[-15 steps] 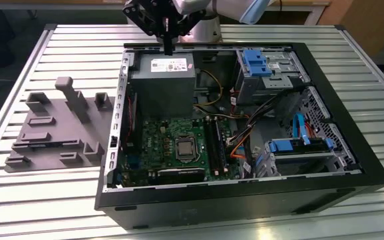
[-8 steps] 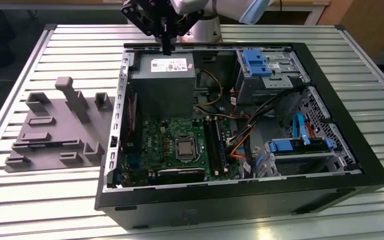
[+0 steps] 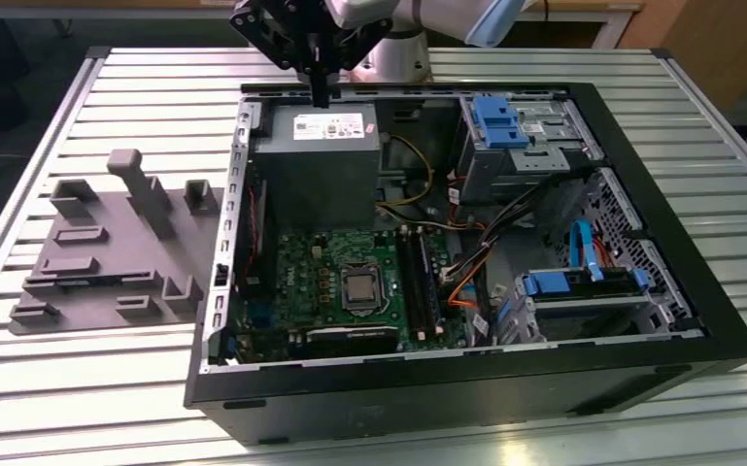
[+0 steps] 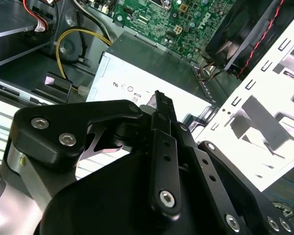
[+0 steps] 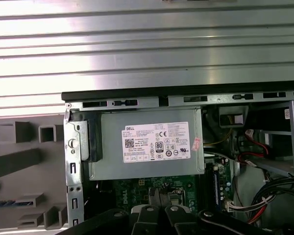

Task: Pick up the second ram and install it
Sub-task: 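Reach for the second ram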

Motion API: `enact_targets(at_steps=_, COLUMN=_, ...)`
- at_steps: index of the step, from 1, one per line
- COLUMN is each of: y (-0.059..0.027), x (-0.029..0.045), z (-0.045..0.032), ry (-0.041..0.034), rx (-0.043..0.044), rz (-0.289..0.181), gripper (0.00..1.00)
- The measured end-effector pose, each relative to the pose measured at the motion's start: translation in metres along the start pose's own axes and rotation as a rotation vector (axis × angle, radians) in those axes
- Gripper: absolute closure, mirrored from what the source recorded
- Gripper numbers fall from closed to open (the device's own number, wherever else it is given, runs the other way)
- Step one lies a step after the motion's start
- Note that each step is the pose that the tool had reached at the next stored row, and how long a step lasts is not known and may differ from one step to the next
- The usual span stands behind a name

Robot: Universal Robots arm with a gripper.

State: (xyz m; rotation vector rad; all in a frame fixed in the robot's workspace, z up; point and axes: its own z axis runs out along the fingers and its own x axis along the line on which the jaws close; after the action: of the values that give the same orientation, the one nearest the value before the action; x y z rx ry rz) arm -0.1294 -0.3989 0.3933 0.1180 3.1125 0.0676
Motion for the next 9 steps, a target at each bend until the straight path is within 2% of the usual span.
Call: enact_targets(at_steps=9, y=-0.0003, x=0.0045, z=-0.0001, ry=0.0, rx=0.0, rz=0.0, gripper=0.89)
